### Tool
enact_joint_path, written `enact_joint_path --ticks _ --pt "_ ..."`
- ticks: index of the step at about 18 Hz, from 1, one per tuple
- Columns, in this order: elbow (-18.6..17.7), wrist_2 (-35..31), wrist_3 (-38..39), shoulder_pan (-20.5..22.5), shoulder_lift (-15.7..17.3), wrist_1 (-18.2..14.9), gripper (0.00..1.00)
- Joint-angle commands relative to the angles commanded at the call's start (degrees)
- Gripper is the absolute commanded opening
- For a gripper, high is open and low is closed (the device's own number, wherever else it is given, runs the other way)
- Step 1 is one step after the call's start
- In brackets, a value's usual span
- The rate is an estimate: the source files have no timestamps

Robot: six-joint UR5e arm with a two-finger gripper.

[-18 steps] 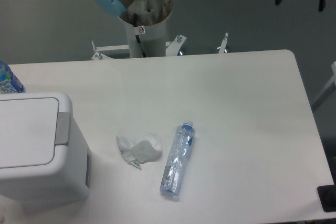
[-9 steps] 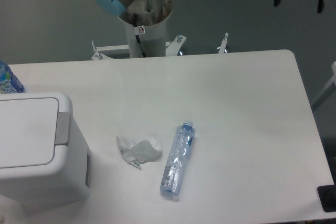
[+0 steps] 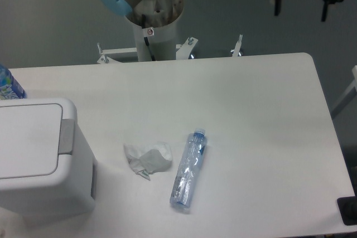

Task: Open the trash can
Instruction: 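Move the open gripper across the table toward the white trash can lid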

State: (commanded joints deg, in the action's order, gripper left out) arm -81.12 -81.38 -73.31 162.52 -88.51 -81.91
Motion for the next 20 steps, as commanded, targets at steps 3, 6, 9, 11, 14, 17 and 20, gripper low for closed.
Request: enact_joint_path --ticks 3,6,9,11,14,17,20 --pt "-0.35 -0.27 10.33 -5.17 -0.08 0.35 1.00" --pt "-0.35 -0.09 25.10 -10.80 -1.22 2.01 1.00" --pt "-0.53 -0.01 37.32 -16.86 -3.24 6.05 1.00" --pt "-0.53 -0.01 44.36 -19.94 -4.38 7.29 1.00" --pt "-0.53 -0.01 50.53 -23.99 -5.53 7.47 1.00" --pt "-0.44 -0.01 55.18 -26.37 -6.32 7.90 1.00" --pt "-0.53 0.17 62.29 -27.95 -7.46 10.62 1.00"
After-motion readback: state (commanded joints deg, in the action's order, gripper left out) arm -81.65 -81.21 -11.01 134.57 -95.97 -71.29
